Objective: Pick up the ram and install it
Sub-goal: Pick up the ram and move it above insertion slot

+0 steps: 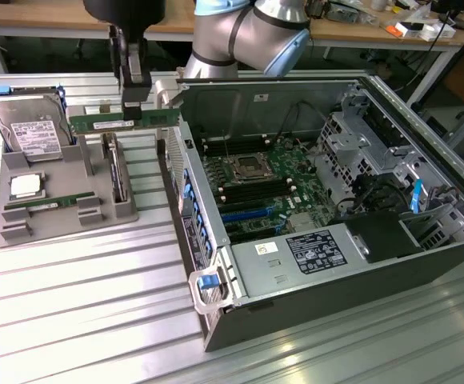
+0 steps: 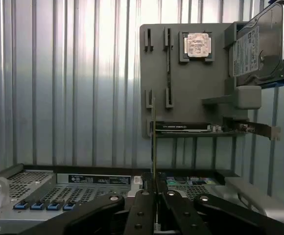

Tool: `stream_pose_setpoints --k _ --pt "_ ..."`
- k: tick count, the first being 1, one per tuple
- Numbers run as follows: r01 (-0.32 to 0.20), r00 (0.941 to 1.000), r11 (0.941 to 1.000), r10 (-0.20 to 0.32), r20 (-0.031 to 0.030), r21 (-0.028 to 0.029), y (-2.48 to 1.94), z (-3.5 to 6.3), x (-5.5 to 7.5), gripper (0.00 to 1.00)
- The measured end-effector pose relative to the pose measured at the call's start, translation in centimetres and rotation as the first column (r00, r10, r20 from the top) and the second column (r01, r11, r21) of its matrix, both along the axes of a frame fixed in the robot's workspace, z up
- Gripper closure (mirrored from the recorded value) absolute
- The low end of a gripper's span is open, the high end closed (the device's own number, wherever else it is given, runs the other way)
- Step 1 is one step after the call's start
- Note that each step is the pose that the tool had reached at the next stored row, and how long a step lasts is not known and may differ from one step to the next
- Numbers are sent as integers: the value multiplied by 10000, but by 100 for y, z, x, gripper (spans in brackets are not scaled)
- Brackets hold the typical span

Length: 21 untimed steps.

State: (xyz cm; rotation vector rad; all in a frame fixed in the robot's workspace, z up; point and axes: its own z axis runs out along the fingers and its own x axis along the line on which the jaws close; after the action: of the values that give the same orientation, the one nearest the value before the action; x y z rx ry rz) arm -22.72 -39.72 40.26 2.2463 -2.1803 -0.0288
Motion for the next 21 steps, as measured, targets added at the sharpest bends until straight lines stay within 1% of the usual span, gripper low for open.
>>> stream_pose_setpoints --k 3,4,7,8,10,11,13,15,18,20,21 --pt "0 10000 10000 0 -1 0 0 -4 301 88" --pt "0 10000 10000 0 -2 0 0 -6 470 88" --pt "1 10000 10000 -1 -2 -1 0 -7 718 88" --pt "0 10000 10000 0 -1 0 0 -8 782 88" --pt "0 10000 10000 0 -2 0 0 -9 1016 88" --pt "1 10000 10000 -1 -2 0 0 -10 1158 88" --pt "0 10000 10000 0 -4 0 0 -14 1376 88" --pt "1 10000 10000 -1 -4 0 0 -15 1477 88" --pt "0 10000 10000 0 -5 0 0 -19 1777 88" --pt "0 10000 10000 0 -5 0 0 -21 1938 88" --pt "0 10000 10000 0 -6 -1 0 -22 2052 88"
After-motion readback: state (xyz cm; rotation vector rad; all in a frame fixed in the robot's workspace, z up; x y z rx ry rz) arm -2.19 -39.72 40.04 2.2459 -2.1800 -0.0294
